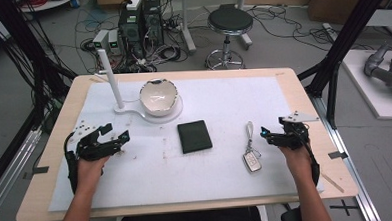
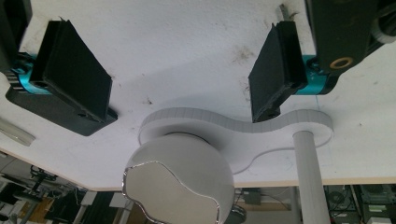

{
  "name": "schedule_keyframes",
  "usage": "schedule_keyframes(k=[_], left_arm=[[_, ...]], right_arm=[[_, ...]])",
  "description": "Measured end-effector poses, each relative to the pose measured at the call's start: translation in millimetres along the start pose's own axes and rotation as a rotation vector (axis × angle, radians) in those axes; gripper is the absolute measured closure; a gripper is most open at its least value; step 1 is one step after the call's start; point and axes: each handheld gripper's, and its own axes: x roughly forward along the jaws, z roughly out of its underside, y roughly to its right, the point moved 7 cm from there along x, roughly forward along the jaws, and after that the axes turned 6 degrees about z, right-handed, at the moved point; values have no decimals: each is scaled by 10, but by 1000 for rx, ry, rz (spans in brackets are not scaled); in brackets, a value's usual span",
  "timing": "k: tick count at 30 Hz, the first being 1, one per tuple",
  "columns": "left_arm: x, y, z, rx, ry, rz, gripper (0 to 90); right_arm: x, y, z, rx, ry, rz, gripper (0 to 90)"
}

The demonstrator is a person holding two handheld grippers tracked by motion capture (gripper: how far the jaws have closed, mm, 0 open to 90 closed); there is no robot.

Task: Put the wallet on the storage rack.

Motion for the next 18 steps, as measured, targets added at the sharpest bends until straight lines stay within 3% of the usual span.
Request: schedule_keyframes(k=[10,18], left_arm=[[38,36,-17,-1,1,2,221],[76,102,-18,15,-5,28,221]], right_arm=[[12,-84,-60,1,18,-29,210],[30,-163,-82,-4,12,-60,210]])
